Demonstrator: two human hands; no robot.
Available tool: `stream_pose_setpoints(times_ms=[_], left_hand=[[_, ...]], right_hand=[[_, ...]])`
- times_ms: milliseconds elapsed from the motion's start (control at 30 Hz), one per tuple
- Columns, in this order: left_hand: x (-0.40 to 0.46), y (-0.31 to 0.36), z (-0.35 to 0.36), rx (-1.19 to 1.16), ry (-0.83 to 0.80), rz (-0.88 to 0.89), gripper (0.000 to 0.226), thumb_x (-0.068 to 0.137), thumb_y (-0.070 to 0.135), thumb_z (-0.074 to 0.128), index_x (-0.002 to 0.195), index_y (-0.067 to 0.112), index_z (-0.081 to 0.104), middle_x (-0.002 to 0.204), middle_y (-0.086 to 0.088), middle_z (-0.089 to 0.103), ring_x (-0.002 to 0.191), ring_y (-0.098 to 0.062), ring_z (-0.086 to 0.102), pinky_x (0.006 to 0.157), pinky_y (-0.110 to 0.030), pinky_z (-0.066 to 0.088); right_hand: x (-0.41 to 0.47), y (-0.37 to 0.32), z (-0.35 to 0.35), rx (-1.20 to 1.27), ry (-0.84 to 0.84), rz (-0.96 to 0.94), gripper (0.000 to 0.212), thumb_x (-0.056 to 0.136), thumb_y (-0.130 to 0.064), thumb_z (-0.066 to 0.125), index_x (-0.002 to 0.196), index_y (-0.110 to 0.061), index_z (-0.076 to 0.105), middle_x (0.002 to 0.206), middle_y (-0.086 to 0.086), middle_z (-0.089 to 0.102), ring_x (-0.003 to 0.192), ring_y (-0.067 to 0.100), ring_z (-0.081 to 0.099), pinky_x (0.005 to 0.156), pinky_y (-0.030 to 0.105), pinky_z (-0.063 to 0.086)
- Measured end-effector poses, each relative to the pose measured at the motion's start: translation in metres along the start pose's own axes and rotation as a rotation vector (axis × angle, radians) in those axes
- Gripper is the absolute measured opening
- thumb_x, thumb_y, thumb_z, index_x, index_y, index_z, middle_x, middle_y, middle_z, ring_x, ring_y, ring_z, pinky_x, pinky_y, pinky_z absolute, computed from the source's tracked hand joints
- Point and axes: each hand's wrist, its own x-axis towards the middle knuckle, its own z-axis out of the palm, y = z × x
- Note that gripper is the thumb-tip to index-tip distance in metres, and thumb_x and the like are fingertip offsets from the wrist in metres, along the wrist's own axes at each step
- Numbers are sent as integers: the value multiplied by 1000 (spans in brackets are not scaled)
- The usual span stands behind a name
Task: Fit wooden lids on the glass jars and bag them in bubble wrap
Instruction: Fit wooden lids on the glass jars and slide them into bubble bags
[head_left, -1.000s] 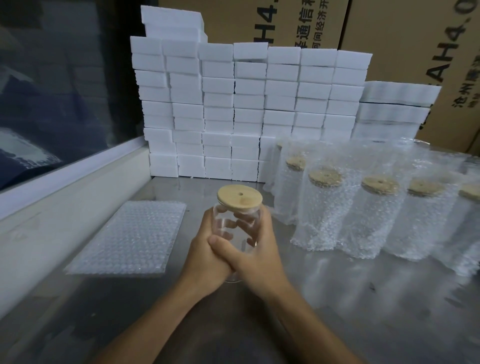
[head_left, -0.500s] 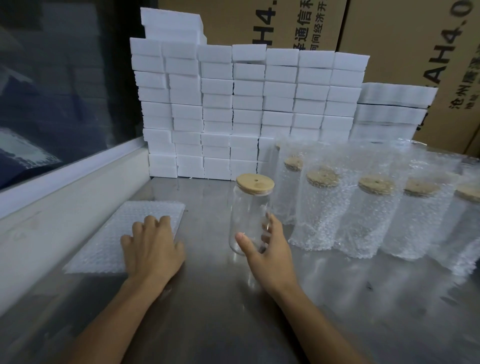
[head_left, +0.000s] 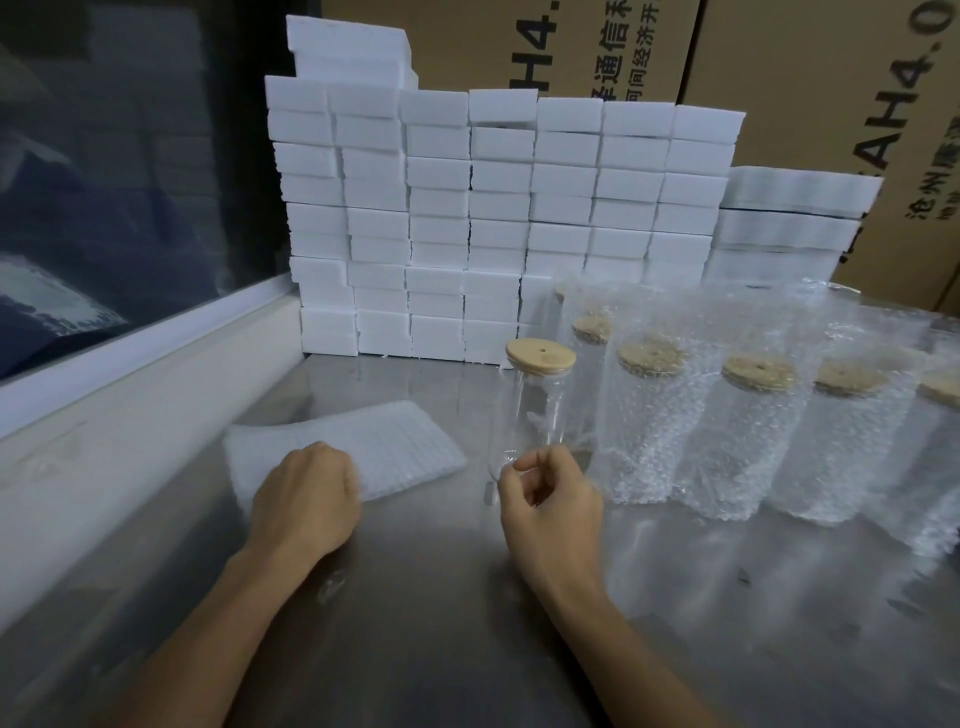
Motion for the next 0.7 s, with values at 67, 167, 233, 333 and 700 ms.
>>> stream_pose_setpoints(times_ms=[67, 167, 233, 333, 700], left_hand=[[0, -2, -3, 29, 44, -30, 25, 83, 5, 52, 59, 11, 58, 70, -2, 60, 62, -21, 53, 55, -32, 41], [2, -6, -7, 182, 71, -28, 26, 83, 5, 51, 61, 17, 60, 69, 2, 64, 59, -17, 48, 62, -28, 35], [2, -6, -10, 248, 85, -17, 24, 84, 7, 52, 68, 21, 62, 74, 6, 64, 65, -16, 51, 71, -28, 32], [2, -6, -9, 194, 110, 12, 18, 83, 7, 58, 80, 24, 65, 85, 7, 66, 76, -16, 56, 75, -28, 32], [8, -5, -10, -414, 384, 322, 20, 65, -5, 41, 56, 10, 52, 64, 1, 51, 60, -24, 51, 56, -38, 43]], right_hand=[[-1, 3, 2, 9, -68, -31, 18, 86, -18, 68, 75, -28, 58, 63, -10, 63, 57, 9, 58, 58, 29, 49], [-1, 7, 4, -2, -158, -71, 16, 85, -20, 66, 75, -29, 58, 63, -10, 63, 56, 8, 57, 57, 26, 48], [-1, 8, 6, -23, -193, -78, 11, 84, -25, 66, 78, -31, 59, 70, -13, 65, 60, 7, 60, 58, 21, 48], [-1, 11, 8, -109, -330, -40, 15, 85, -33, 66, 97, -38, 60, 87, -18, 66, 73, 3, 64, 70, 22, 53], [-2, 6, 7, -241, -465, -143, 63, 89, -46, 70, 144, -45, 39, 125, -19, 56, 79, 3, 63, 82, 26, 56]])
